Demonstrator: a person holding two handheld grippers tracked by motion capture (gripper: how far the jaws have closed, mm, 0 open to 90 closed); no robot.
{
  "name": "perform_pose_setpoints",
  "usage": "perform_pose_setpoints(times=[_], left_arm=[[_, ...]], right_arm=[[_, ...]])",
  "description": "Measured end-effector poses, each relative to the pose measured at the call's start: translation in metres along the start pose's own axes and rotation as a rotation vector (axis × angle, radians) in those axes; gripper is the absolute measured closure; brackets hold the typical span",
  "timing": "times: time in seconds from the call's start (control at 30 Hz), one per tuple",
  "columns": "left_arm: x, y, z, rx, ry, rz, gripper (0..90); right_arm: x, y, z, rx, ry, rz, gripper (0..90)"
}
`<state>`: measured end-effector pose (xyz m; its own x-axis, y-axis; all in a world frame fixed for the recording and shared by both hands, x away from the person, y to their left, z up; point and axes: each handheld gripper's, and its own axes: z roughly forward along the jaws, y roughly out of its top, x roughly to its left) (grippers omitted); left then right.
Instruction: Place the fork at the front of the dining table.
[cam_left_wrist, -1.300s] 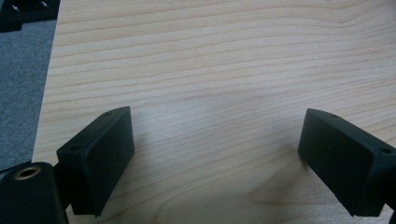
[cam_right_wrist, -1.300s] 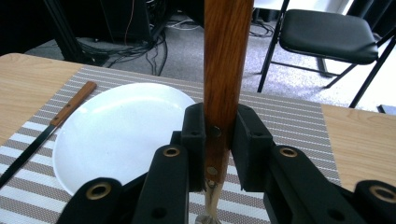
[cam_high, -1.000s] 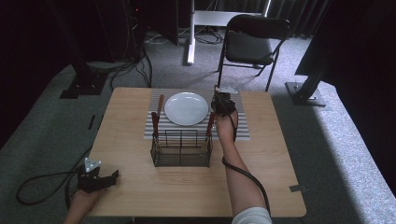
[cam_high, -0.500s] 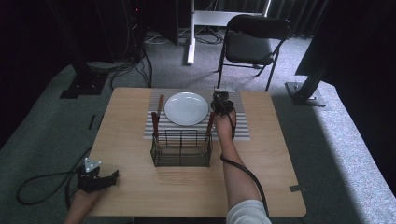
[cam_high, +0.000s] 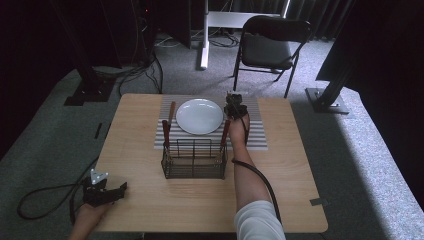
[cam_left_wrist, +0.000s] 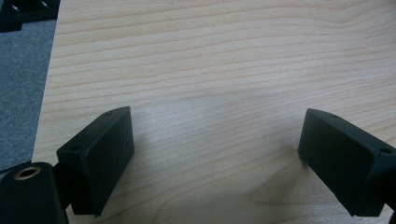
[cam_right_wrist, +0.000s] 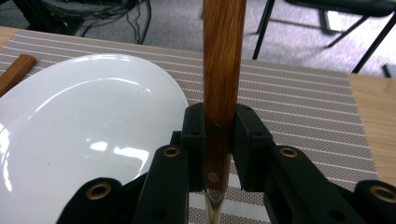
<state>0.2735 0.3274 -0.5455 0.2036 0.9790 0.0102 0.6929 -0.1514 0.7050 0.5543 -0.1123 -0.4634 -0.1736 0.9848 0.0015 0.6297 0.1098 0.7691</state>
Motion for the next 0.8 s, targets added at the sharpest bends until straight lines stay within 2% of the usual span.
perform_pose_setpoints(times=[0.1, 0.2, 0.27, 0.33, 0.37, 0.43, 0.5, 0.6, 0.67, 0.8], left_arm=[[0.000, 0.000, 0.000, 0.000, 0.000, 0.000, 10.4], [0.000, 0.000, 0.000, 0.000, 0.000, 0.000, 10.4], [0.000, 0.000, 0.000, 0.000, 0.000, 0.000, 10.4], [0.000, 0.000, 0.000, 0.000, 0.000, 0.000, 10.4], [0.000, 0.000, 0.000, 0.000, 0.000, 0.000, 10.4], [0.000, 0.000, 0.000, 0.000, 0.000, 0.000, 10.4], [0.000, 0.000, 0.000, 0.000, 0.000, 0.000, 10.4], [-0.001, 0.000, 0.000, -0.002, 0.007, -0.009, 10.4], [-0.001, 0.000, 0.001, -0.002, 0.009, -0.011, 10.4], [-0.001, 0.000, 0.001, -0.002, 0.009, -0.011, 10.4]], right_arm=[[-0.002, 0.003, 0.009, 0.032, -0.002, 0.020, 75.9], [-0.003, 0.004, 0.015, 0.039, -0.001, 0.036, 75.9], [-0.006, 0.003, 0.026, 0.058, -0.005, 0.048, 75.9], [-0.011, 0.001, 0.035, 0.082, 0.004, 0.089, 75.9], [-0.011, 0.001, 0.035, 0.082, 0.004, 0.089, 75.9], [-0.014, 0.000, 0.042, 0.111, 0.015, 0.123, 75.9], [-0.013, -0.001, 0.047, 0.131, 0.015, 0.122, 75.9], [-0.011, -0.008, 0.057, 0.183, 0.019, 0.148, 75.9], [-0.011, -0.013, 0.060, 0.191, 0.020, 0.168, 75.8], [-0.013, -0.019, 0.066, 0.209, 0.026, 0.176, 75.6]])
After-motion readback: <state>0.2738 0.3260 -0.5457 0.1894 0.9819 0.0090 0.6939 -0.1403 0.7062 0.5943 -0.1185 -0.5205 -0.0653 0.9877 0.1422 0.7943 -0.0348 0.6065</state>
